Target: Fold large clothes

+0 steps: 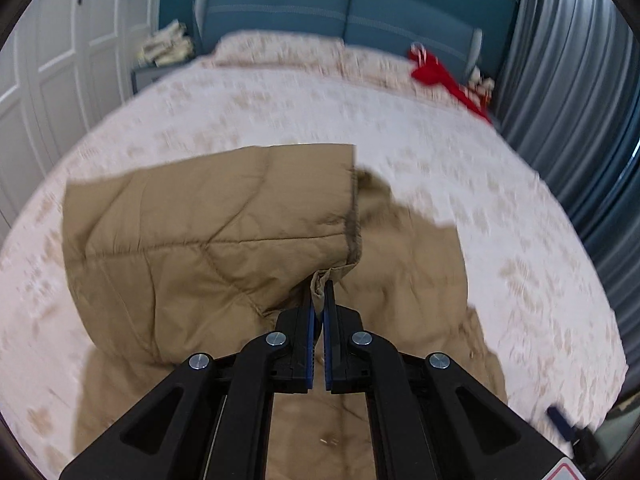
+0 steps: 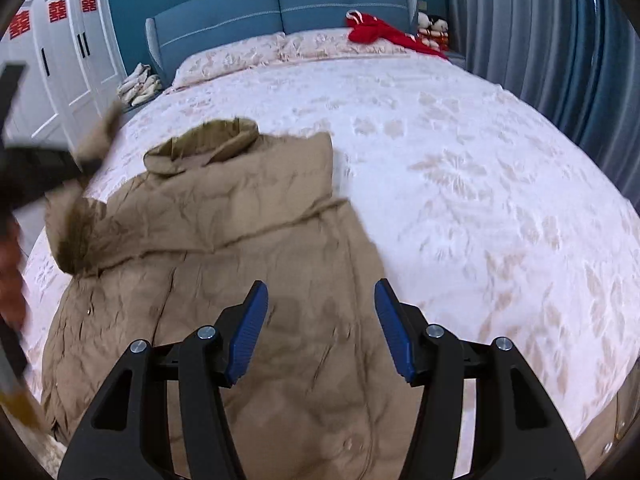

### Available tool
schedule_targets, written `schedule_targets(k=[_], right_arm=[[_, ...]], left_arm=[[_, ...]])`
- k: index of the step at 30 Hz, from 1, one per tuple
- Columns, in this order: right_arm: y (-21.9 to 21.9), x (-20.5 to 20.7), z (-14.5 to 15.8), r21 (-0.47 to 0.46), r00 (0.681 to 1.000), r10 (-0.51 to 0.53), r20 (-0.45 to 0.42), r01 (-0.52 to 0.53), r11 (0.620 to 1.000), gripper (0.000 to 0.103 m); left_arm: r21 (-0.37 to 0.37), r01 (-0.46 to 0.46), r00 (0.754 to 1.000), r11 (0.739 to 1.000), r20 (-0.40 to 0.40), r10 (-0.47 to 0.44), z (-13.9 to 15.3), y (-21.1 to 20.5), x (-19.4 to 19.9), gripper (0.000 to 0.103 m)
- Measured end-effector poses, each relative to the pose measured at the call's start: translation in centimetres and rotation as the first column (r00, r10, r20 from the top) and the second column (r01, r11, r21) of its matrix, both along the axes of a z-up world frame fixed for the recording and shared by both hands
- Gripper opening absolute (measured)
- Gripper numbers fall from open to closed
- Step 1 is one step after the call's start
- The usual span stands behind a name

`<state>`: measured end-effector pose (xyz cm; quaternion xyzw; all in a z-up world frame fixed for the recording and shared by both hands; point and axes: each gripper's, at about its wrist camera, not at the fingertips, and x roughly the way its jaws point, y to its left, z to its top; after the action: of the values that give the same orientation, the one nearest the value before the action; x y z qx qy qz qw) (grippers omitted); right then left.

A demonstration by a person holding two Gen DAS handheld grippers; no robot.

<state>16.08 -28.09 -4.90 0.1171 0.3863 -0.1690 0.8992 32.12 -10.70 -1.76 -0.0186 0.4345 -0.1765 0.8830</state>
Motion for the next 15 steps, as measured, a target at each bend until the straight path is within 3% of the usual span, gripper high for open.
schedule_targets(k=[7, 15], right_arm=[[-1.4, 1.4, -0.2, 0.007, 1.000, 0.021, 0.011, -0.021, 1.000, 0.056], [-2.3, 2.6, -1.4, 0.037, 0.999, 0.033, -0.008, -0.032, 0.999, 0.056]], left_arm=[[0.042, 0.017, 0.995, 0.999, -0.103, -0.013, -5.4, -4.3, -1.1, 0.001], [0.046, 0.005, 0.978, 0.999, -0.210, 0.004, -10.3, -6.1, -2.3, 0.003]])
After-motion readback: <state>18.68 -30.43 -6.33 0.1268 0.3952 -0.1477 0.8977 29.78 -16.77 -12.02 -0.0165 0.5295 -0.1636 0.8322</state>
